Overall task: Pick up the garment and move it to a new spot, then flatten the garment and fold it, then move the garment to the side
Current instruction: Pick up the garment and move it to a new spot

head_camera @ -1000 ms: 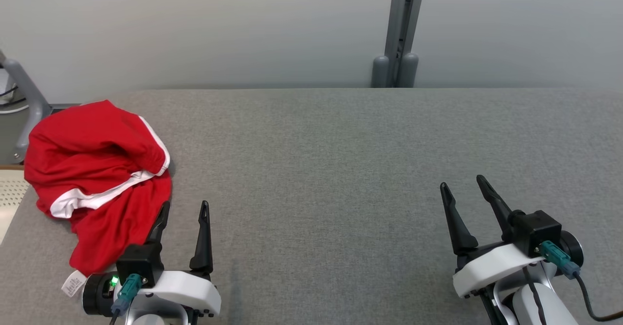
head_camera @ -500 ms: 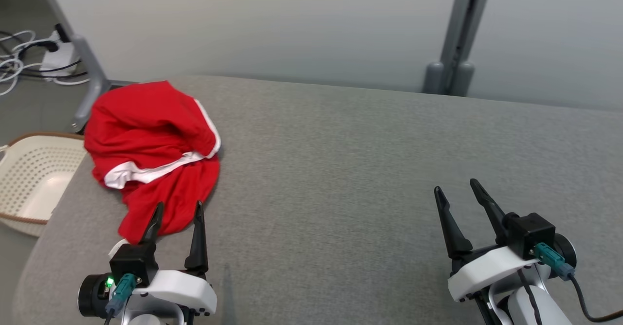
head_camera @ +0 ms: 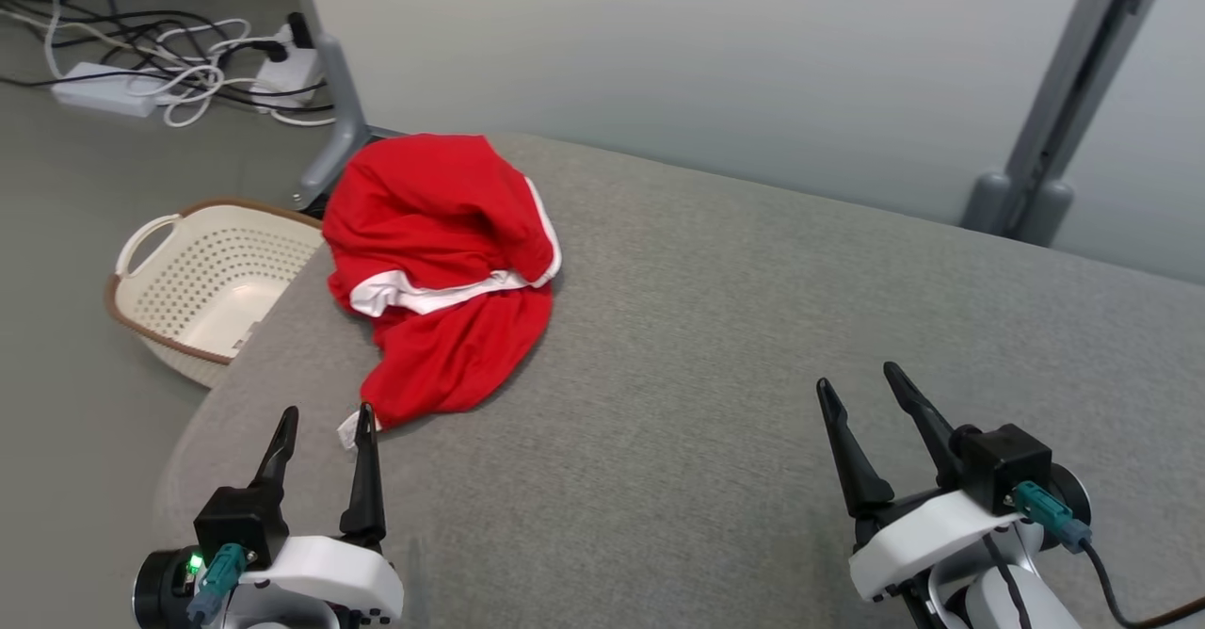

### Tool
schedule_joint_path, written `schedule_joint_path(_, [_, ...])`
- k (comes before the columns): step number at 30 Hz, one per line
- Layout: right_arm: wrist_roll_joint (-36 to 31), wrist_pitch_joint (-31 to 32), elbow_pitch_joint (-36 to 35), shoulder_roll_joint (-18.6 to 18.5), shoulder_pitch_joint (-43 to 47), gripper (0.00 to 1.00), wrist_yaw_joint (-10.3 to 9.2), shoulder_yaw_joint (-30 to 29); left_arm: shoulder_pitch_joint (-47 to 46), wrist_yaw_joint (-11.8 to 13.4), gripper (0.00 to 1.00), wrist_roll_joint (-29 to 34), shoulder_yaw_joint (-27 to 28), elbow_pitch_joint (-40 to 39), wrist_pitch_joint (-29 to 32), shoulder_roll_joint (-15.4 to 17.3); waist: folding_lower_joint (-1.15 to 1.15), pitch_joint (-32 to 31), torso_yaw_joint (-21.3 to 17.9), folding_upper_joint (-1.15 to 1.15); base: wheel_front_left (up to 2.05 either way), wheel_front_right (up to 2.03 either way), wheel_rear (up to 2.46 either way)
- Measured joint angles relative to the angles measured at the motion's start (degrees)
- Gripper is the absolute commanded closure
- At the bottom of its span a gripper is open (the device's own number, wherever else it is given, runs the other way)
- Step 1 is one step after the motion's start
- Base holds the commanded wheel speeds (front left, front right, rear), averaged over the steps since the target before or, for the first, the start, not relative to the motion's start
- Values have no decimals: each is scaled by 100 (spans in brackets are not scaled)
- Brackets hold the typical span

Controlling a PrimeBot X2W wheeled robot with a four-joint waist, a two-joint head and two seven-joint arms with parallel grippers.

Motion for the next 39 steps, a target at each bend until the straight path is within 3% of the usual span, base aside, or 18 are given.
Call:
schedule_joint_path(9, [120,0,7,1,69,0,0,131,126,0,0,-3,121,-55,0,63,0,-147,463,0,0,0,0])
schedule_joint_path(16, [230,0,30,1,71,0,0,219,160,0,0,-10,140,-98,0,73,0,-174,566,0,0,0,0])
schedule_joint_path(30, [289,0,20,0,27,0,0,263,-83,-8,0,-10,129,-221,78,197,0,-79,334,0,0,0,0])
schedule_joint_path(39, [293,0,-22,0,-168,0,0,382,-1223,-254,0,-234,356,-474,1252,843,1,148,-48,0,0,0,0])
